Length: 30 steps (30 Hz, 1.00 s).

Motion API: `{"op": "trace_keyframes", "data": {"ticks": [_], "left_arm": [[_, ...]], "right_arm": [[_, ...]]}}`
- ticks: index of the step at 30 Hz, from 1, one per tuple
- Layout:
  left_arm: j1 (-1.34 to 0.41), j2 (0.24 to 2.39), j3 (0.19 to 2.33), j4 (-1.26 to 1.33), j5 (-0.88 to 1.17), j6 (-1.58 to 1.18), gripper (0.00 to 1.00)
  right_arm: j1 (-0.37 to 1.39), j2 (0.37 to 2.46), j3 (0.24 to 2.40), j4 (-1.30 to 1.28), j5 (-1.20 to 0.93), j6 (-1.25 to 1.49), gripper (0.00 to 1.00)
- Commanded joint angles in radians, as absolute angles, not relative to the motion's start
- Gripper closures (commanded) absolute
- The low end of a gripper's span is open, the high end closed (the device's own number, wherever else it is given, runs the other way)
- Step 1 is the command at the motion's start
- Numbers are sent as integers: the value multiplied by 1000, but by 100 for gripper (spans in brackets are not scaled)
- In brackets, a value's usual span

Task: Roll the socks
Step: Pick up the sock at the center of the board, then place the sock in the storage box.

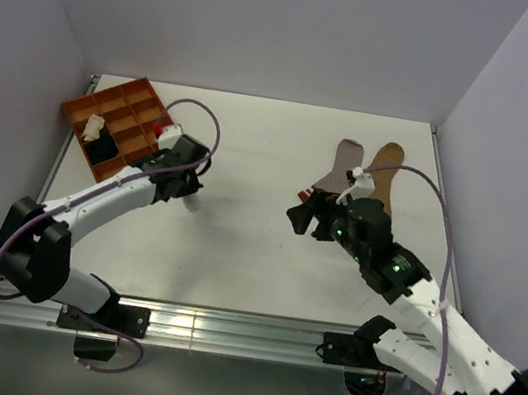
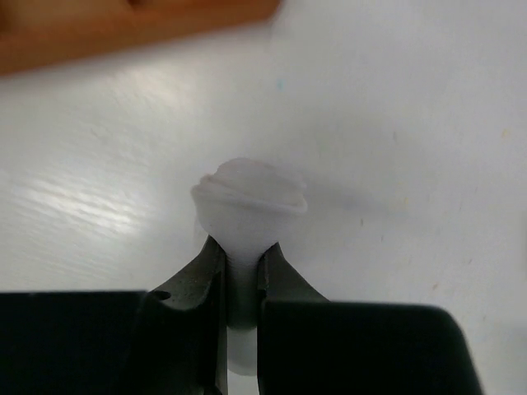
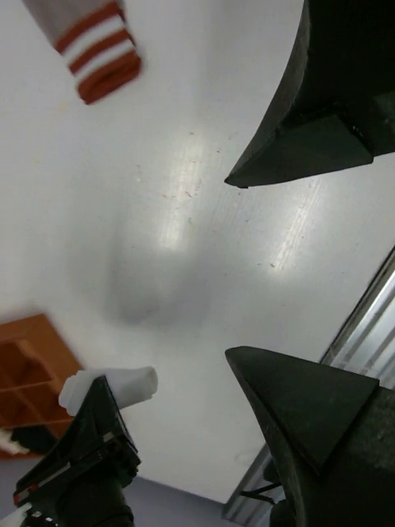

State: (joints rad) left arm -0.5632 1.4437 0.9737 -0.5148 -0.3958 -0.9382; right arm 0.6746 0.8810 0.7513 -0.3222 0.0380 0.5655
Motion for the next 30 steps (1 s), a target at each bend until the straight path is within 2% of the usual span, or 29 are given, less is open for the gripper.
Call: {"op": "trace_keyframes", "data": {"ticks": [1, 4, 13, 22, 30], "left_arm": [[-471, 1353, 1052, -563, -498, -750, 100], [-368, 1290, 1068, -519, -451, -629, 100], [-45, 1243, 1071, -345, -244, -276, 100], [77, 1187, 776, 87, -156, 27, 100], [143, 1281, 733, 176, -72, 26, 100]], "right_arm": [[666, 746, 749, -330, 161, 488, 13], [666, 660, 749, -336, 222, 453, 5], [664, 552, 697, -298, 210, 373, 5], [666, 526, 678, -293, 175, 354, 5], [666, 526, 663, -275, 149, 348, 6]]}}
